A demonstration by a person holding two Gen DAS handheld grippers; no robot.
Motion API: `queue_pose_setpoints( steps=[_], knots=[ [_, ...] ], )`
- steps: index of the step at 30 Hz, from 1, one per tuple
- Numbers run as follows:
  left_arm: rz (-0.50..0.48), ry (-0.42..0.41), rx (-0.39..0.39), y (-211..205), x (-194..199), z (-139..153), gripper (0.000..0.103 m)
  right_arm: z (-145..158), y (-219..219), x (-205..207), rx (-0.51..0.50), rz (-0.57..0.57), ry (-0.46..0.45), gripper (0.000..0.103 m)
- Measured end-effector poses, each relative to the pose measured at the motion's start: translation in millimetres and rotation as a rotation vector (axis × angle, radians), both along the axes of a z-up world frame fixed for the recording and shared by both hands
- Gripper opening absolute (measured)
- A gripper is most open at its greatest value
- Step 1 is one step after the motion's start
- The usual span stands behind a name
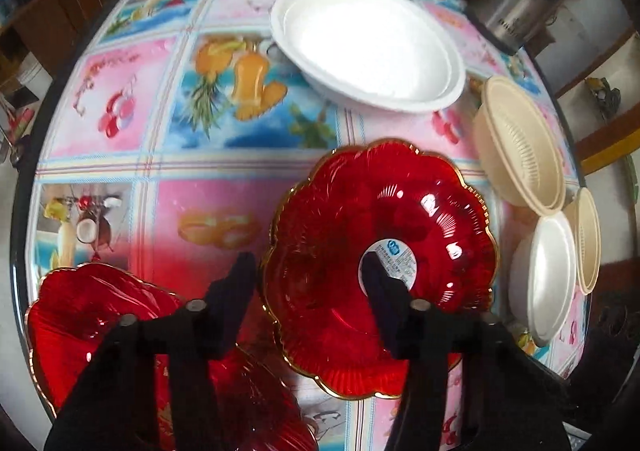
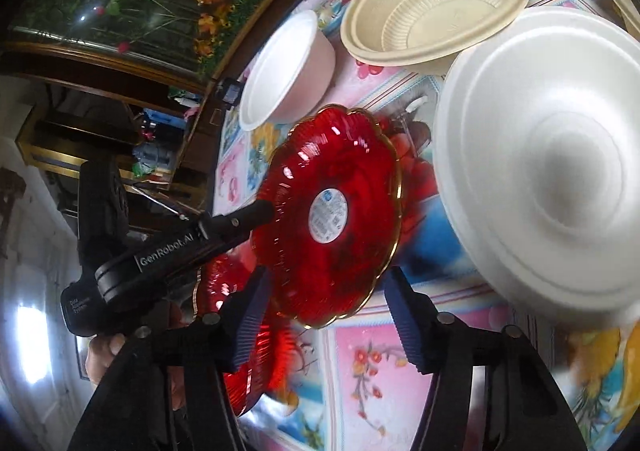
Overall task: Organize plates and bowls
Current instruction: 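Grasp the rim of the stickered red plate with both grippers, then lift the stickered red plate and carry it over the other red plate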
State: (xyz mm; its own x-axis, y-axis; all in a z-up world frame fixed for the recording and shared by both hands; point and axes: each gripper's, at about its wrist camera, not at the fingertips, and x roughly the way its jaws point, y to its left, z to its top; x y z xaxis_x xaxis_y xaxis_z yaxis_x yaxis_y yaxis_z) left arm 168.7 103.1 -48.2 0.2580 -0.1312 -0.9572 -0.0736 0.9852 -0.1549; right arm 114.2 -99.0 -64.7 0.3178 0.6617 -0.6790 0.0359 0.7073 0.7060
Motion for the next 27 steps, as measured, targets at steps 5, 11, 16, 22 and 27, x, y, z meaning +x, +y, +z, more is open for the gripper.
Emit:
queue_pose_setpoints(
  steps=[5,11,16,22,27],
  knots=[
    [0.003,-0.01,0.035,-3.8,-1.7,0.0,0.037,-11.9,0.2,4.5,-0.029,-0.009,0.034,0.031],
    [0.008,-0.011,0.058,-9.1,-5.3,-6.5,0.014,-22.8,-5.2,3.5,-0.071,-0.024,0.051,0.012],
    [0.006,-0.021,0.058,-12.4,-7.8,-6.4,0.014,-17.8,-4.6,2.5,-0.107,-0.018,0.024,0.011],
    [0.02,-0.062,0.055,-8.5,-17.7,7.2,0.011,-16.2,-4.0,-1.3,-0.099,-0.022,0.004,0.011],
    [0.043,-0.104,0.051,-3.1,-37.7,21.3,0.011,-5.4,-3.6,-11.3,-0.094,-0.015,-0.039,0.011]
  ],
)
